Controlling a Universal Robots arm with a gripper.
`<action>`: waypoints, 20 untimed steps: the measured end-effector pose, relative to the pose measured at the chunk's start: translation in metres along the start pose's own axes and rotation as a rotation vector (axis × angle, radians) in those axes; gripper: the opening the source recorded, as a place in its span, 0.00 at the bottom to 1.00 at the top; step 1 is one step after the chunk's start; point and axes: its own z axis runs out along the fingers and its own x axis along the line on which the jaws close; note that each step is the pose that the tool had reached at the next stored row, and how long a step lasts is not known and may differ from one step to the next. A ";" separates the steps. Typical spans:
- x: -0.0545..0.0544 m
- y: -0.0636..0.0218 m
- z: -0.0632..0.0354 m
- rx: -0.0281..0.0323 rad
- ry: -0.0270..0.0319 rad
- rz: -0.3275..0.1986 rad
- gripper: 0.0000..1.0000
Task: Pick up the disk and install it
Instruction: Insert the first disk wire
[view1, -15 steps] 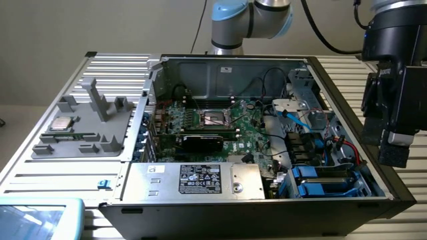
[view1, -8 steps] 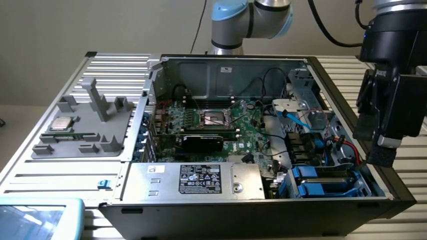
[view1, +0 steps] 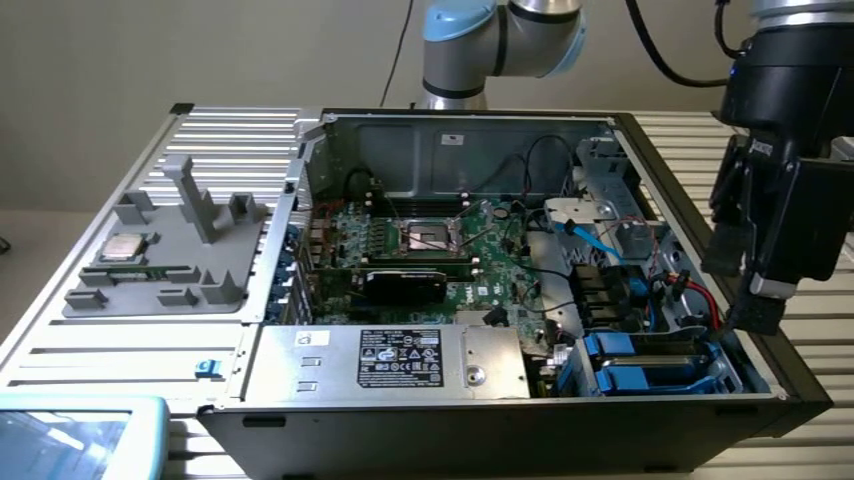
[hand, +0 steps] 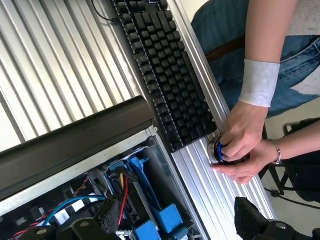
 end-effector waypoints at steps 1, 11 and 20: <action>-0.001 0.0004 -0.0004 -0.0006 0.0012 -0.002 0.99; -0.012 0.0059 0.0017 0.0298 0.0698 -0.010 0.99; -0.029 0.0145 0.0105 0.0555 0.1174 -0.013 0.87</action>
